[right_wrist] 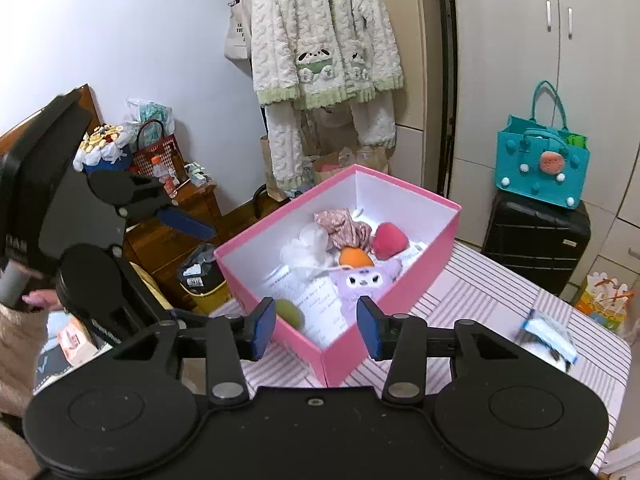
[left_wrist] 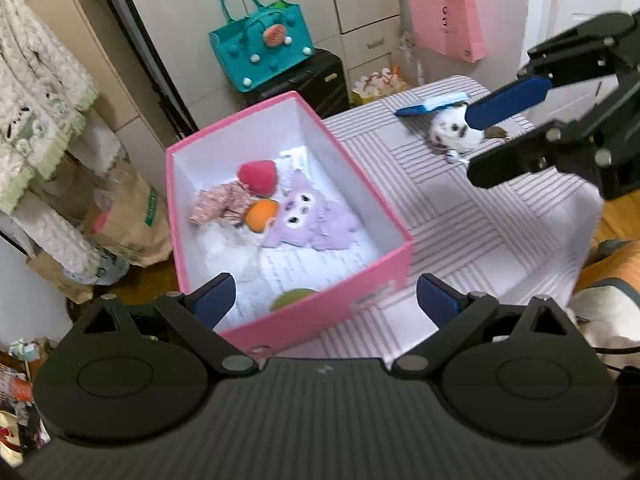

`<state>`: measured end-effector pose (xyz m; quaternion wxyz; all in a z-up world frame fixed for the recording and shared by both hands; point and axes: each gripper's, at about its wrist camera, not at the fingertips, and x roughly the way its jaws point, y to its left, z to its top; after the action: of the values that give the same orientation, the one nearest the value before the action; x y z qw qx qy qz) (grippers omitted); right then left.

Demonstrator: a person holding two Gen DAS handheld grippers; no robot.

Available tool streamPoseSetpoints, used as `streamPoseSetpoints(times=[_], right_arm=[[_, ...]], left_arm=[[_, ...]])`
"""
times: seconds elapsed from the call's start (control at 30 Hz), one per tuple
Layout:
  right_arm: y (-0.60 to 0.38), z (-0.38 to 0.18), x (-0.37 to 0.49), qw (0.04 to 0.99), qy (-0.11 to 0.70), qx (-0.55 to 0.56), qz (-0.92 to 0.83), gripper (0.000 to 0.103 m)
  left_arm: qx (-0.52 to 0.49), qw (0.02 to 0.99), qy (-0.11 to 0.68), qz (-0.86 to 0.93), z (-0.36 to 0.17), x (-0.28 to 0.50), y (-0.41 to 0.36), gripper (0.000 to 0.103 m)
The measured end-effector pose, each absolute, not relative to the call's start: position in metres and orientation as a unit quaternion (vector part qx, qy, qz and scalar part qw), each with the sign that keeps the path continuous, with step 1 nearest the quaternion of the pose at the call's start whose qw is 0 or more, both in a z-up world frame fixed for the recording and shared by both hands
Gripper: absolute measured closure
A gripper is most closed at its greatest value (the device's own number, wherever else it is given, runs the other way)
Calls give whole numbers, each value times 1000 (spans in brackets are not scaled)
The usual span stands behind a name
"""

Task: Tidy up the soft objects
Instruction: 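Move both tools away from the box toward the white plush cat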

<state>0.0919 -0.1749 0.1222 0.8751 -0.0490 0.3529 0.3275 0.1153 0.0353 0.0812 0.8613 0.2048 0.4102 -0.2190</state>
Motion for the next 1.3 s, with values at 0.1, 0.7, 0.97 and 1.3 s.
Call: streamPoseSetpoints(times=[0.1, 0.7, 0.97, 1.3], right_arm=[[-182, 119, 77, 877, 349, -56, 327, 50], [-248, 59, 19, 889, 353, -34, 288, 44], [-287, 22, 15, 905, 346, 1, 248, 44], [-323, -22, 32, 939, 288, 16, 187, 42]], left_arm=[[201, 860, 412, -224, 83, 106, 30, 5], [201, 850, 403, -274, 54, 68, -26, 8], [178, 852, 396, -293, 31, 73, -54, 8], [98, 880, 339, -318, 7, 92, -88, 8]])
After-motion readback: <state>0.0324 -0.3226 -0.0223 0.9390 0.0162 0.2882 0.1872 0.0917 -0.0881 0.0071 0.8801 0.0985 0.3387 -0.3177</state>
